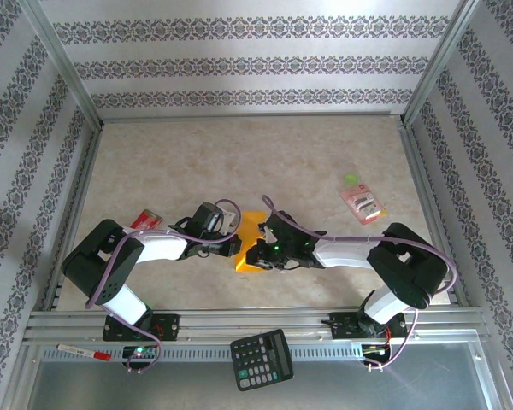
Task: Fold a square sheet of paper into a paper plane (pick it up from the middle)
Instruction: Fold the triangle a second time at the center of the table.
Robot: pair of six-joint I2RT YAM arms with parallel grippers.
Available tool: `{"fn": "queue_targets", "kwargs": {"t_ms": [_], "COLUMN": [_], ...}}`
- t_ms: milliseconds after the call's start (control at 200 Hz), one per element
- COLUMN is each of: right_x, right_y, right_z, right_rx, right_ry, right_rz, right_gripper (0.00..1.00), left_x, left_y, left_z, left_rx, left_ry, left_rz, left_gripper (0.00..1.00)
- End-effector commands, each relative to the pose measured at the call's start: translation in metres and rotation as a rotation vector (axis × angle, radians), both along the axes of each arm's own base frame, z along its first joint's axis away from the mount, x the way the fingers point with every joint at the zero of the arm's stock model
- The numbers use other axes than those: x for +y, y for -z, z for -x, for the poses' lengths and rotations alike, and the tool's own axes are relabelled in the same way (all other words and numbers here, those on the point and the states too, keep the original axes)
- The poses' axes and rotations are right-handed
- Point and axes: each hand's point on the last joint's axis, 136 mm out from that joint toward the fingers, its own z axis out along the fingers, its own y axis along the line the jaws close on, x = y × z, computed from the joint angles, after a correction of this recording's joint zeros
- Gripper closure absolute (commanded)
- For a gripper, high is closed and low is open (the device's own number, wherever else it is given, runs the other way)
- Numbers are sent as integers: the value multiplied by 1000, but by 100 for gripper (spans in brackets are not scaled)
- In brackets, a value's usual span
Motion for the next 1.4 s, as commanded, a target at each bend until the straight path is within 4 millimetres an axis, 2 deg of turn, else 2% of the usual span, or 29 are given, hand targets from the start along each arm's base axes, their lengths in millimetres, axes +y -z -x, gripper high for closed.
{"fn": "queue_targets", "kwargs": {"t_ms": [0,335,699,1394], "right_x": [16,27,24,15], "right_y": [-1,14,32,49], "right_z": [-11,-10,-9,-2], "right_rx": [-50,-54,-38,-1], "right_ry": [73,91,89,100], "right_rz": [-50,-59,-17,17], "right_gripper": [95,97,98,96], "left_x": [39,39,39,31], "left_y": [51,52,53,54], "left_z": [35,36,36,30], "left_rx": [170,174,175,186], "left_ry": [-38,-31,-37,-40], "left_rz": [-180,-178,-179,-155], "left_gripper": [100,100,100,100]}}
